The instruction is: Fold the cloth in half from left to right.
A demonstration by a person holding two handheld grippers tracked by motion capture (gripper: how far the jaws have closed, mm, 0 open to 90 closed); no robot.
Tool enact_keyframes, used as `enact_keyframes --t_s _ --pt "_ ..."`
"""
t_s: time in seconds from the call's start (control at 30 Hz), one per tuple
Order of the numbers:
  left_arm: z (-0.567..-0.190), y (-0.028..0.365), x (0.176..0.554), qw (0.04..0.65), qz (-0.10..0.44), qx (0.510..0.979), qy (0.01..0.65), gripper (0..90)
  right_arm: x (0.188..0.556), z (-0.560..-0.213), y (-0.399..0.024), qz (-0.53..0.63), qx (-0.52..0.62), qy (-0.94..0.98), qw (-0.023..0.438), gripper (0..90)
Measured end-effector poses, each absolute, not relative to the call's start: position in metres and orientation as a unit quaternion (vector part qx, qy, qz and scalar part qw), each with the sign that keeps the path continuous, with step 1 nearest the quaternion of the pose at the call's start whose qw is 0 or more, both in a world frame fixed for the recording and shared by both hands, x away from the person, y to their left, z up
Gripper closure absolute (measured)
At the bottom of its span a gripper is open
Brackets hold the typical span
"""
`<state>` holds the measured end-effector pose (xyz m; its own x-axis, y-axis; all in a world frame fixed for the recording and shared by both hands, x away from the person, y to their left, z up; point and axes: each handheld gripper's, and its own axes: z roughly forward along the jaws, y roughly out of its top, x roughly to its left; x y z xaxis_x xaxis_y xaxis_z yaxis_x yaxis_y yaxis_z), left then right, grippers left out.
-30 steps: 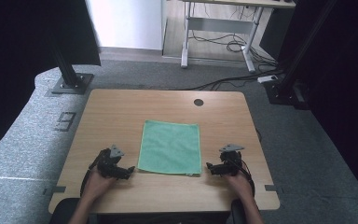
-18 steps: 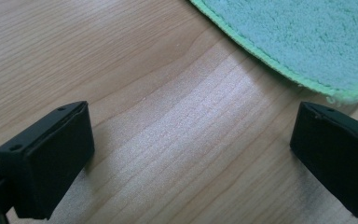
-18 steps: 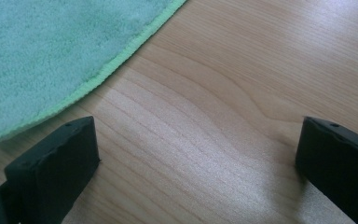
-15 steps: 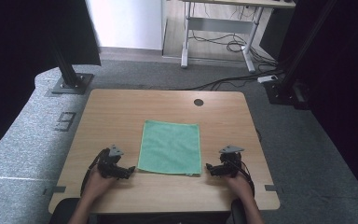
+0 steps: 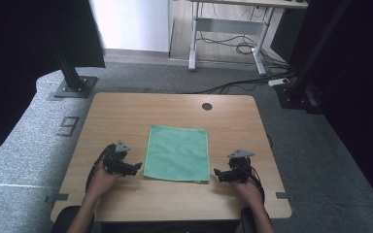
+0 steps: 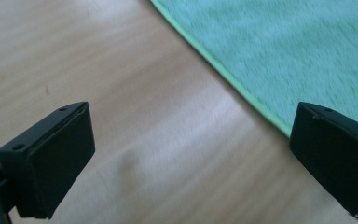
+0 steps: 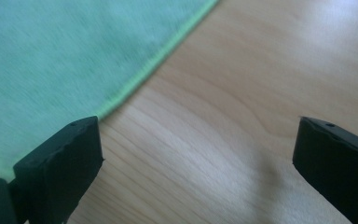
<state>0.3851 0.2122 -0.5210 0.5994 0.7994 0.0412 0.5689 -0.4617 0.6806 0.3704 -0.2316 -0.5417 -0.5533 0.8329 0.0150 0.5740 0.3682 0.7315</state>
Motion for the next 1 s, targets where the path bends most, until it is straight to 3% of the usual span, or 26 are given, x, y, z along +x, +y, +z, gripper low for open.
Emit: enact_keyframes --t_s 0.37,1.0 --pt "-0.529 0.191 0.411 0.339 0.168 0.827 0.415 0.0 0.367 -0.534 -0.213 0.364 0.428 0.810 0.171 2.9" --pt "-0.547 0.183 0.399 0.312 0.175 0.833 0.421 3.1 0.365 -0.549 -0.192 0.320 0.397 0.843 0.171 2.6"
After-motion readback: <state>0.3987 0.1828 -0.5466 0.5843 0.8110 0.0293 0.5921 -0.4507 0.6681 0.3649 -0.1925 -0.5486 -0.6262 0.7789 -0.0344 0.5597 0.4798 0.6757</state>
